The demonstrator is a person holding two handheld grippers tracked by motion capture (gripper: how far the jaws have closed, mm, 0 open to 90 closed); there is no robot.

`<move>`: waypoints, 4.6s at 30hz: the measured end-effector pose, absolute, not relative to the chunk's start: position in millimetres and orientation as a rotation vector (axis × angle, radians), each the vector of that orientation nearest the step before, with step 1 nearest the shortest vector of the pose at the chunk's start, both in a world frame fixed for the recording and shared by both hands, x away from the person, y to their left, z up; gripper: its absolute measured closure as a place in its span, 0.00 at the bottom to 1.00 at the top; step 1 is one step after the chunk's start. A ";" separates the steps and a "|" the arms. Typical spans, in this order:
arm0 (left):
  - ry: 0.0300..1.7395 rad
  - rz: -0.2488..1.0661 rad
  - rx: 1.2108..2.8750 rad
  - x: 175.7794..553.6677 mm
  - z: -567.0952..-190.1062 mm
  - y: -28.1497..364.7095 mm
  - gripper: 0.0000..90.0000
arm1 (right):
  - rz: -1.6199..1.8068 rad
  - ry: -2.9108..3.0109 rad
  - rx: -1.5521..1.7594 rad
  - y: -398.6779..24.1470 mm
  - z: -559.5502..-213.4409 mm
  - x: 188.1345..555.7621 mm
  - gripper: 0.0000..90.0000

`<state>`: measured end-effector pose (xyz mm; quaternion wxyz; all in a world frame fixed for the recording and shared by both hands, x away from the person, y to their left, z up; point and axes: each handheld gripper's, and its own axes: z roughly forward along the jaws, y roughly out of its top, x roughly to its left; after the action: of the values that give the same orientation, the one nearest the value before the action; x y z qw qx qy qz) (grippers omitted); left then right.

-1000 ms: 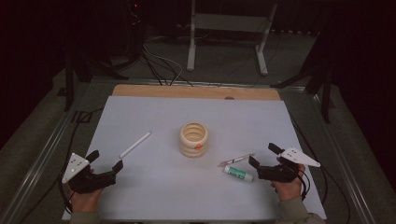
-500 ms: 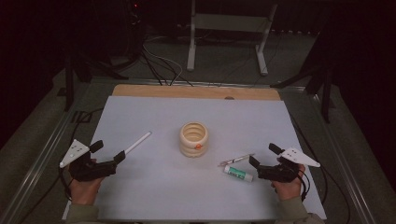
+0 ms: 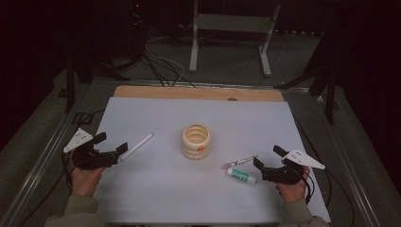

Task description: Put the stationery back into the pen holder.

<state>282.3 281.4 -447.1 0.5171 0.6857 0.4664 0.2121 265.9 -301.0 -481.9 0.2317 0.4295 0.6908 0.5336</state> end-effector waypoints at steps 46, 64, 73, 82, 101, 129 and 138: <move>1.252 0.355 1.848 355.4 -477.3 261.1 0.07 | 1.446 1.899 1.216 -304.0 -486.3 267.8 0.00; 1.350 0.222 1.973 373.0 -501.4 255.1 0.38 | 1.450 1.910 1.218 -303.4 -488.3 269.2 0.00; 1.352 0.210 2.044 377.4 -511.1 248.3 0.64 | 1.452 1.911 1.227 -304.3 -489.4 270.2 0.00; 1.346 0.321 2.151 375.4 -515.0 240.8 0.88 | 1.454 1.913 1.231 -304.7 -490.0 270.3 0.00; 1.318 0.252 2.017 369.5 -498.2 249.2 0.88 | 1.463 1.903 1.244 -306.5 -490.1 270.0 0.00; 1.230 0.250 1.874 348.0 -471.8 242.6 0.88 | 1.470 1.899 1.244 -306.1 -489.8 269.1 0.00; 1.177 0.259 1.834 344.7 -457.1 231.7 0.88 | 1.471 1.900 1.246 -305.8 -490.0 269.1 0.00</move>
<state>344.7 231.7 -457.1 0.4560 0.7437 0.4774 0.1051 269.1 -305.8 -490.0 0.2155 0.4495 0.6854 0.5307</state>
